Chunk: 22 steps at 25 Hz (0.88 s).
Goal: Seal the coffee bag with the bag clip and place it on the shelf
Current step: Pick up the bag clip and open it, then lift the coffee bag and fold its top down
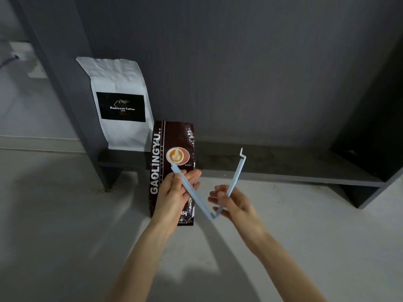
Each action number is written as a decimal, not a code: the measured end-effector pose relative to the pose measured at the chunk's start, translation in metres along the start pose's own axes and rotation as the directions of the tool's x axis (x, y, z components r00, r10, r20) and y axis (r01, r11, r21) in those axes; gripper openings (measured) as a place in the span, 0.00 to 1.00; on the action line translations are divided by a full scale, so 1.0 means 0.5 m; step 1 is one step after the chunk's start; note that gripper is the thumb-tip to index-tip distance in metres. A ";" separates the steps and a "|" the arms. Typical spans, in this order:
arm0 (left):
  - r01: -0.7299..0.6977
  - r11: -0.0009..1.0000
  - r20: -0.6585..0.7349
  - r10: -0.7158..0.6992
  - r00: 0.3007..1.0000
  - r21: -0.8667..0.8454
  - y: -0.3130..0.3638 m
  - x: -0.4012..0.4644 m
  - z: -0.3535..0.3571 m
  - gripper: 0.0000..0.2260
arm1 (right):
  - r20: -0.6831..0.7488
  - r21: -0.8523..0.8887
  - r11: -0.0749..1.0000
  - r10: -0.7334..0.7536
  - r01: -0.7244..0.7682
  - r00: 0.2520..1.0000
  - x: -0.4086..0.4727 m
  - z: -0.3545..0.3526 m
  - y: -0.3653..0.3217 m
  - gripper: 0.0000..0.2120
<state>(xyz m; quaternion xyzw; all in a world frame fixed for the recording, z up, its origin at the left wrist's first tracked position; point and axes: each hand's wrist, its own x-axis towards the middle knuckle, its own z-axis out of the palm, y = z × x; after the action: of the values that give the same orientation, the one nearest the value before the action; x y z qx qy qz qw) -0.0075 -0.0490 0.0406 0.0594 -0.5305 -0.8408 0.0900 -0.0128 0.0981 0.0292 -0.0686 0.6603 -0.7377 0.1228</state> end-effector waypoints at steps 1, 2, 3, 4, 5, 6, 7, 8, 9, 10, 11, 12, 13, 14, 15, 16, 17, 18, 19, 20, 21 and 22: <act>-0.020 1.000 0.015 0.020 1.000 0.006 0.002 0.006 0.003 0.12 | 0.018 0.004 1.000 0.010 -0.010 1.000 0.000 0.011 0.003 0.03; -0.031 1.000 0.022 0.031 0.999 -0.002 0.004 0.012 0.004 0.13 | 0.038 0.022 1.000 0.021 -0.022 0.999 0.001 0.018 0.004 0.05; -0.037 0.999 0.025 0.037 0.999 -0.002 0.009 0.018 0.004 0.14 | 0.058 0.041 0.998 0.034 -0.036 0.998 0.003 0.022 0.001 0.06; -0.045 0.999 0.032 0.045 0.999 0.024 0.015 0.025 0.002 0.14 | 0.069 0.056 0.997 0.043 -0.047 0.997 0.008 0.023 -0.004 0.07; -0.060 0.995 0.043 0.056 0.997 0.078 0.020 0.032 -0.002 0.14 | 0.072 0.074 0.996 0.051 -0.056 0.996 0.013 0.023 -0.010 0.07; -0.078 0.987 0.056 0.070 0.996 0.144 0.026 0.039 -0.006 0.13 | 0.066 0.092 0.994 0.054 -0.060 0.996 0.021 0.022 -0.015 0.07; -0.091 0.973 0.065 0.079 0.995 0.212 0.032 0.046 -0.010 0.12 | 0.052 0.104 0.993 0.057 -0.062 0.997 0.030 0.020 -0.020 0.07; -0.100 0.955 0.071 0.083 0.994 0.279 0.039 0.052 -0.016 0.11 | 0.035 0.101 0.993 0.055 -0.058 0.998 0.040 0.017 -0.024 0.07; -0.103 0.934 0.080 0.080 0.994 0.341 0.046 0.059 -0.023 0.10 | 0.024 0.091 0.994 0.053 -0.055 0.998 0.051 0.015 -0.028 0.07; -0.097 0.916 0.095 0.065 0.993 0.390 0.055 0.065 -0.033 0.09 | 0.016 0.086 0.995 0.052 -0.054 0.998 0.060 0.012 -0.029 0.07; -0.090 0.897 0.109 0.047 0.993 0.433 0.064 0.071 -0.047 0.08 | 0.005 0.093 0.994 0.054 -0.054 0.999 0.068 0.008 -0.030 0.07; -0.092 0.875 0.109 0.045 0.993 0.476 0.074 0.077 -0.063 0.07 | -0.014 0.112 0.992 0.056 -0.055 0.998 0.075 0.002 -0.030 0.07; -0.102 0.853 0.084 0.068 0.994 0.511 0.083 0.083 -0.080 0.08 | -0.043 0.143 0.988 0.063 -0.057 0.997 0.082 -0.006 -0.028 0.07; -0.114 0.836 0.032 0.114 0.993 0.536 0.089 0.092 -0.099 0.08 | -0.074 0.180 0.982 0.071 -0.056 0.995 0.089 -0.016 -0.026 0.07; -0.119 0.819 -0.039 0.170 0.985 0.561 0.092 0.101 -0.117 0.08 | -0.104 0.214 0.976 0.076 -0.053 0.992 0.094 -0.026 -0.025 0.08; -0.113 0.802 -0.109 0.217 0.970 0.587 0.093 0.112 -0.132 0.10 | -0.129 0.242 0.969 0.082 -0.049 0.988 0.099 -0.035 -0.022 0.08; -0.098 0.782 -0.154 0.241 0.958 0.615 0.091 0.122 -0.145 0.12 | -0.148 0.267 0.963 0.090 -0.048 0.985 0.102 -0.041 -0.018 0.08; -0.077 0.761 -0.160 0.233 0.959 0.644 0.086 0.130 -0.152 0.16 | -0.157 0.292 0.955 0.102 -0.053 0.982 0.105 -0.046 -0.013 0.09; -0.057 0.752 -0.135 0.192 0.972 0.657 0.078 0.136 -0.154 0.19 | -0.157 0.322 0.945 0.120 -0.064 0.980 0.106 -0.047 -0.006 0.09; -0.042 0.758 -0.093 0.134 0.987 0.651 0.068 0.139 -0.151 0.20 | -0.150 0.357 0.931 0.141 -0.079 0.979 0.105 -0.048 0.000 0.09; -0.019 0.772 -0.061 0.075 0.995 0.635 0.058 0.140 -0.146 0.20 | -0.141 0.394 0.914 0.163 -0.096 0.977 0.102 -0.048 0.006 0.09; 0.005 0.783 -0.049 0.033 0.998 0.622 0.048 0.140 -0.142 0.20 | -0.132 0.423 0.899 0.181 -0.110 0.975 0.099 -0.049 0.011 0.08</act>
<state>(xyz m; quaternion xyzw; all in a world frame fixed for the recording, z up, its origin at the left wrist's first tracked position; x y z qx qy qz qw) -0.0599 -0.1368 0.0312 0.1057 -0.7755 -0.6164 0.0867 -0.0661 0.1074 0.0177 0.0711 0.5006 -0.8524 0.1334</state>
